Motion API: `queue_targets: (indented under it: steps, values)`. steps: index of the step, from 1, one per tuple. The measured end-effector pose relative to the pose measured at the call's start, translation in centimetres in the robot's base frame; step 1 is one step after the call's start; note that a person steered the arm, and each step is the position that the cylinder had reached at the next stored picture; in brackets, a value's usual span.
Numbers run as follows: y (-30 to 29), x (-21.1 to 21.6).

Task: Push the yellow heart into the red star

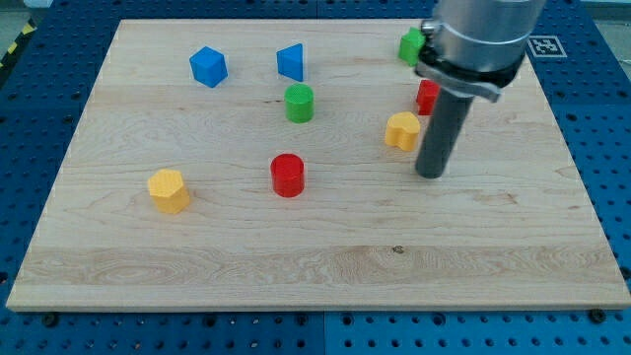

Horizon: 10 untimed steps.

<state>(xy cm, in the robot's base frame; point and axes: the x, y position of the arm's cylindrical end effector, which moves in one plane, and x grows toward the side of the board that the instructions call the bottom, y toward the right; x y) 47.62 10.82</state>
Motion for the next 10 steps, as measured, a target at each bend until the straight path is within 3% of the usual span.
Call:
queue_targets:
  steps: [1,10]
  values:
    - [-4.3,0.0]
    - [-0.4,-5.7]
